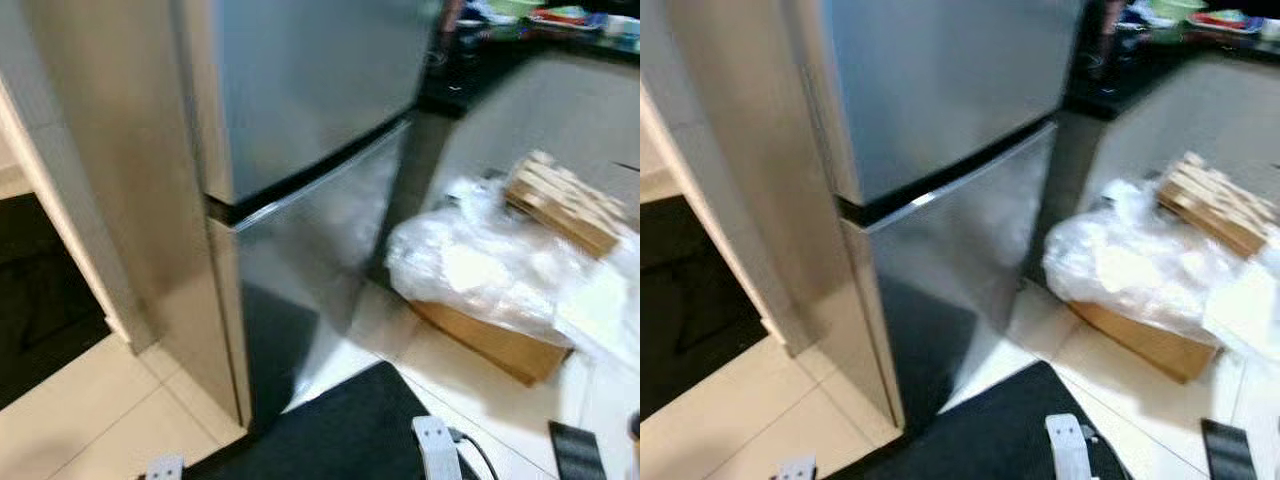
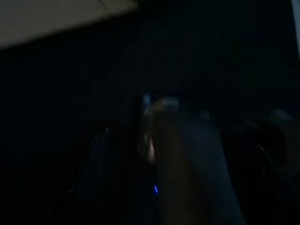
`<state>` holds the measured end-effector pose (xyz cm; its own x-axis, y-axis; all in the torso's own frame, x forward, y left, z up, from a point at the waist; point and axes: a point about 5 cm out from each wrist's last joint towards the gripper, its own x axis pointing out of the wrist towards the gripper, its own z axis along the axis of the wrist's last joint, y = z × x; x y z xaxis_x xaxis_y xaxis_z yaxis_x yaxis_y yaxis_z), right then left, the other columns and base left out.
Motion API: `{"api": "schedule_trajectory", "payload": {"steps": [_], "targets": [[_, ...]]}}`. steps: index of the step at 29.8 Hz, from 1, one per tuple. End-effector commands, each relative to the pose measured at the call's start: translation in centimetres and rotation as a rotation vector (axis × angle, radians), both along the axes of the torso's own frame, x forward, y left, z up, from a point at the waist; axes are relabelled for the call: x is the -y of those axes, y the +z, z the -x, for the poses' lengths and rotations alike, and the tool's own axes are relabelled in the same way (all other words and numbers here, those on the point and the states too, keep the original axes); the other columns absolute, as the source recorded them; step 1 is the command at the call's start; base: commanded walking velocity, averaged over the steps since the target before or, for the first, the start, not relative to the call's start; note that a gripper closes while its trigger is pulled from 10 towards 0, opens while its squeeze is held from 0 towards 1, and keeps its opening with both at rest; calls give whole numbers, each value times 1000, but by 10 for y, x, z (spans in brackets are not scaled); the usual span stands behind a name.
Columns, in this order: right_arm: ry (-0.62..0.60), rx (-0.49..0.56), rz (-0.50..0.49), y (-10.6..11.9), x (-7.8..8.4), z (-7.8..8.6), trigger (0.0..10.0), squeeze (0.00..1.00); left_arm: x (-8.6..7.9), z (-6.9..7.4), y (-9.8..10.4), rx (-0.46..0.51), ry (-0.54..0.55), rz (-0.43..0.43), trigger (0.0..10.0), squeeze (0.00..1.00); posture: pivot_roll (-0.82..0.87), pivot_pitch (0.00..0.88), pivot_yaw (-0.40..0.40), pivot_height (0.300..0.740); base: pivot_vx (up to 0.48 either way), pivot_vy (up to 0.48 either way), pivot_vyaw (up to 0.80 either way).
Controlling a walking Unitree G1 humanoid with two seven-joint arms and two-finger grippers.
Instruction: Restocking fridge
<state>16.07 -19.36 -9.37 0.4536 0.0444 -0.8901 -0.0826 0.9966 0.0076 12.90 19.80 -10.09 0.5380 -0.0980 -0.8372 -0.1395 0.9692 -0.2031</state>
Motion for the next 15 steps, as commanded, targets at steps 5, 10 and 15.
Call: {"api": "schedule_trajectory", "payload": {"steps": [5,10,15], "targets": [[-7,-7,1,-1,2,3,10000,0,-6,6,-1,-21,12,-19,10000,0,-22,0,-7,740,0,0,0],[-4,-12,4,-1,3,5,10000,0,-8,8,-2,-28,16,-24,10000,0,-23,0,-7,740,0,0,0],[-2,-13,3,-1,3,5,10000,0,-8,9,-2,-29,23,-30,10000,0,-23,0,-7,740,0,0,0]]}}
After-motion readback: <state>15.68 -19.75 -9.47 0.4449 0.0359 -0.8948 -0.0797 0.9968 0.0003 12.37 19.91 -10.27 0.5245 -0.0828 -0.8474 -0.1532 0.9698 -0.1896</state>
